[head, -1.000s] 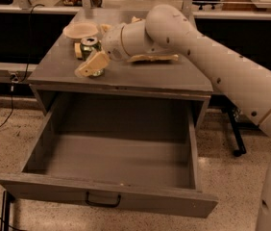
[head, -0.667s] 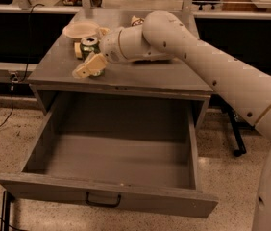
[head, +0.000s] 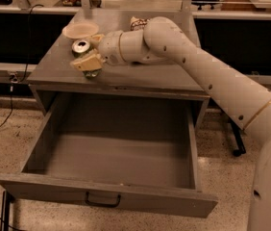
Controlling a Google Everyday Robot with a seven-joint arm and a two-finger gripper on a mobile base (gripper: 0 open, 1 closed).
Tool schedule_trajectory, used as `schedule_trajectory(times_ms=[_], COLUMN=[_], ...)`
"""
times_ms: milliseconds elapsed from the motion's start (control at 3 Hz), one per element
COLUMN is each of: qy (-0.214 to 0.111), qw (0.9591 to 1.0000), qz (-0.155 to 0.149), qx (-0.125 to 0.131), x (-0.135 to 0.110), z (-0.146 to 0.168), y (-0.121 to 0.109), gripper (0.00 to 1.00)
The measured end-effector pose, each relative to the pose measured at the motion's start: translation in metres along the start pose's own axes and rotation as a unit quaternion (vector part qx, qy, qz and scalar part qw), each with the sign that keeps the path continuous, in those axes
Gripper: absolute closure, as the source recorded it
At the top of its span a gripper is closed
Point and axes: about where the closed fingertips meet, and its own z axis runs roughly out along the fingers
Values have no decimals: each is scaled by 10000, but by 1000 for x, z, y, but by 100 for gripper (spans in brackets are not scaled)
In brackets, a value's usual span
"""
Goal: Place green can into top drawer
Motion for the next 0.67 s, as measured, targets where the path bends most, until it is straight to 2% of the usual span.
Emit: schedule_trajectory(times_ms=[333, 667], qy=[-80, -126], qw=[9989, 9989], qz=[-462, -422], qx=[-67, -136], x=[-6, -8], z=[4, 7], y=[4, 7], gripper=[63, 86])
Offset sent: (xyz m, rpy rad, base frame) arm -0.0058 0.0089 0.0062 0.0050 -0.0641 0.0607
